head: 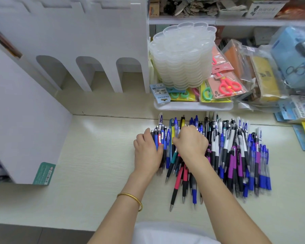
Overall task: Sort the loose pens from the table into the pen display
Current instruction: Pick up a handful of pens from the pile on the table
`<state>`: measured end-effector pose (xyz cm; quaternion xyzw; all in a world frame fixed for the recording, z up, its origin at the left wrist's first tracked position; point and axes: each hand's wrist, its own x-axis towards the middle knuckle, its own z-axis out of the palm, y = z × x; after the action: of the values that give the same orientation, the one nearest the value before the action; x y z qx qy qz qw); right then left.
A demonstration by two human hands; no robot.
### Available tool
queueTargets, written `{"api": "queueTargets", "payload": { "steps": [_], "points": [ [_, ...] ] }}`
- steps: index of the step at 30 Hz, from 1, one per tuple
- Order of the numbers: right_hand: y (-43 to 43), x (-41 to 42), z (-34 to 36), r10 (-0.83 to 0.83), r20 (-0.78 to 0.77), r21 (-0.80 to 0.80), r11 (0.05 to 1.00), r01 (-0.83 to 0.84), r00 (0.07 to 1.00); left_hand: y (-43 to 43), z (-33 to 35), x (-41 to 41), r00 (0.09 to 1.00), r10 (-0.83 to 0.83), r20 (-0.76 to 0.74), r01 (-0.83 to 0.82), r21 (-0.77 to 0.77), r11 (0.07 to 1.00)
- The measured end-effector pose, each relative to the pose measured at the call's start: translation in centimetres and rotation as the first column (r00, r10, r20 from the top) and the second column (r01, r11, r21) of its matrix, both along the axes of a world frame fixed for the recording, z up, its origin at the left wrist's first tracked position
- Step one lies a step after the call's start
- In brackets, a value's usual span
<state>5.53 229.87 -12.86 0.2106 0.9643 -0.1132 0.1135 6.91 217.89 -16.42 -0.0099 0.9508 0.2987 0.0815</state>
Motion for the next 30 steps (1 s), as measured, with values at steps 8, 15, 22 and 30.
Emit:
{"api": "queueTargets", "payload": {
  "steps": [8,15,22,30],
  "points": [
    [-0.3,-0.1,0.1,0.081,0.001,-0.161,0.984,-0.08,0.997,0.4,-0.3,-0.6,0.996,0.082,-0.026,-0.079,0.107,0.991],
    [1.1,1.1,0.4,0.184,-0.012,-0.202,0.962,-0.183,0.983,1.7,-0.5,-0.7,0.994,0.103,-0.024,-0.103,0.008,0.995],
    [4.6,0.8,3.4,0.098,-0.1,-0.418,0.899,-0.131,0.99,2.3,-0.2,-1.5,0.997,0.076,0.032,-0.073,-0.086,0.994],
    [6.7,-2.9,4.7,0.194,0.034,-0.277,0.944,-0.177,0.98,2.9,-0.6,-1.1,0.999,0.05,-0.01,-0.051,-0.159,0.986]
  ]
}}
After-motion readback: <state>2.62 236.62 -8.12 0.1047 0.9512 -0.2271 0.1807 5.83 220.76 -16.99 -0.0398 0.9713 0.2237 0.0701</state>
